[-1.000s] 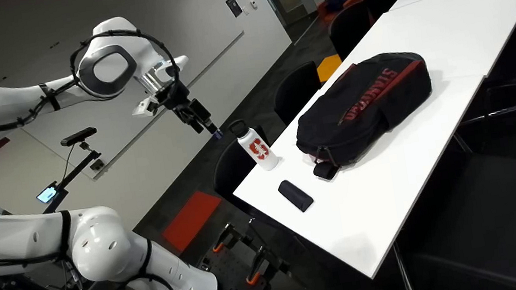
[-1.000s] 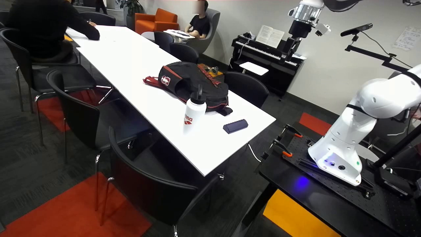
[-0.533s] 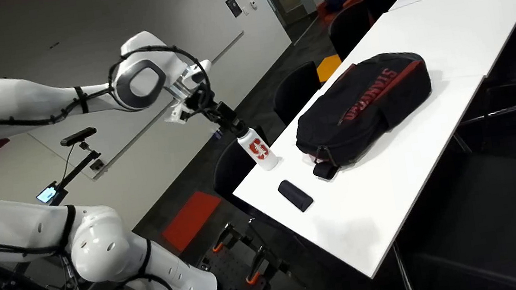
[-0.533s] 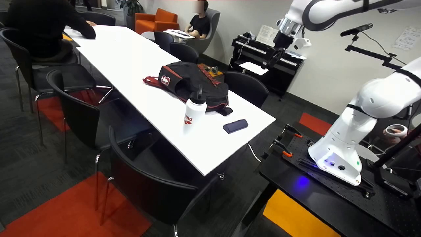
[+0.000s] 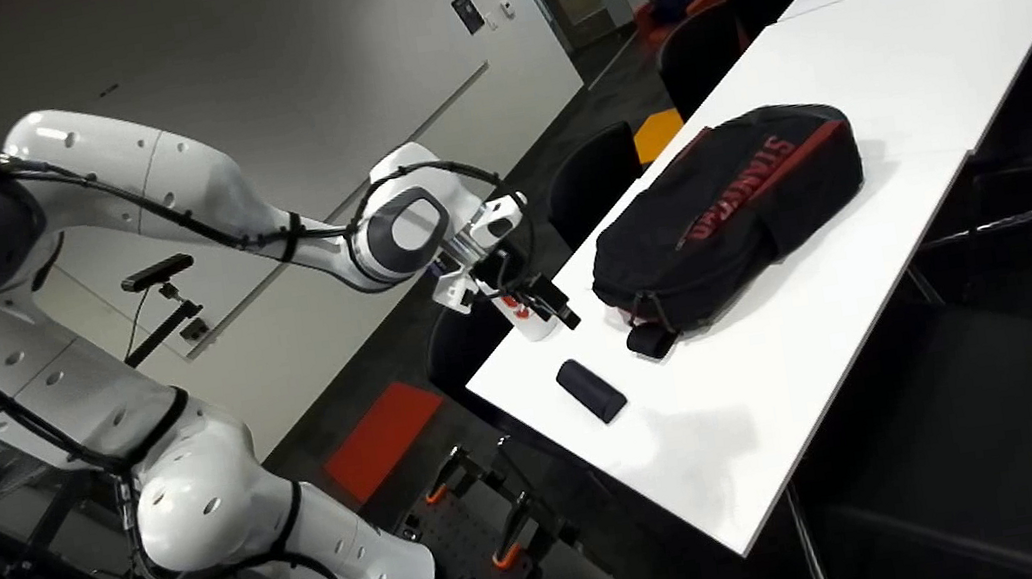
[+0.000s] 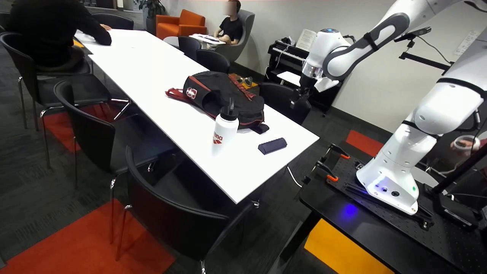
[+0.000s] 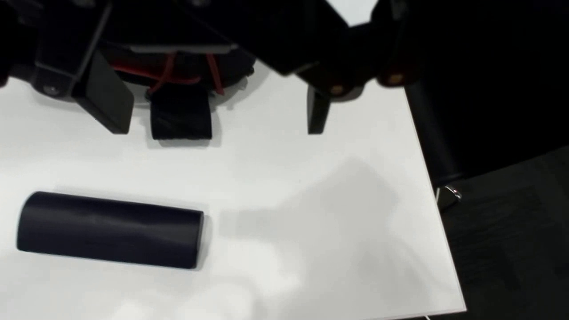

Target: Open the zipper of the bag on the table

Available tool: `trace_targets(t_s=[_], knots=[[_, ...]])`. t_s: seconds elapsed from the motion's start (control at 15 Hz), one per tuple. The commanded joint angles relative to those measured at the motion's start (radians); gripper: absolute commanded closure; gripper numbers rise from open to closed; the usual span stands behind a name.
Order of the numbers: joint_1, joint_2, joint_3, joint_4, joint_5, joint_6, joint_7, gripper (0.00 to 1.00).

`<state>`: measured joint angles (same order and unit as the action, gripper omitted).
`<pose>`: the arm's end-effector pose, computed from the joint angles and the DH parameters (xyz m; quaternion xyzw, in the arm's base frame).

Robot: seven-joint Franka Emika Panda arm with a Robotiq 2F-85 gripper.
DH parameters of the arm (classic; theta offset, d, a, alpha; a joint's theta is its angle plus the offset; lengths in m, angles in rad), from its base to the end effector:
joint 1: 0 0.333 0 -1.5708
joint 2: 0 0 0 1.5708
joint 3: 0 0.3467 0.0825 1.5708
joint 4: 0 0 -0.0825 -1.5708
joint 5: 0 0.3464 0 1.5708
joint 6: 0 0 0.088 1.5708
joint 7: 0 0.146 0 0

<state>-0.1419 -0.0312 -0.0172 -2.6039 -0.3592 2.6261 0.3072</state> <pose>0.4181 -0.0654 0.2935 0.9923 -0.0784 0.0330 0.0897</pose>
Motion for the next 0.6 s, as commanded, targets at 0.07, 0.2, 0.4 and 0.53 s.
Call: trace_targets(t_s=[0.07,0.2,0.4,0.53], knots=[[0.023,0.029,-0.03,0.007,-0.008,-0.001,0.007,0.0],[0.026,0.022,-0.028,0.007,-0.007,-0.002,0.007,0.0],[0.033,0.05,-0.02,0.01,-0.054,0.026,0.054,0.0],[0.053,0.099,-0.014,0.01,-0.14,0.082,0.183,0.0]])
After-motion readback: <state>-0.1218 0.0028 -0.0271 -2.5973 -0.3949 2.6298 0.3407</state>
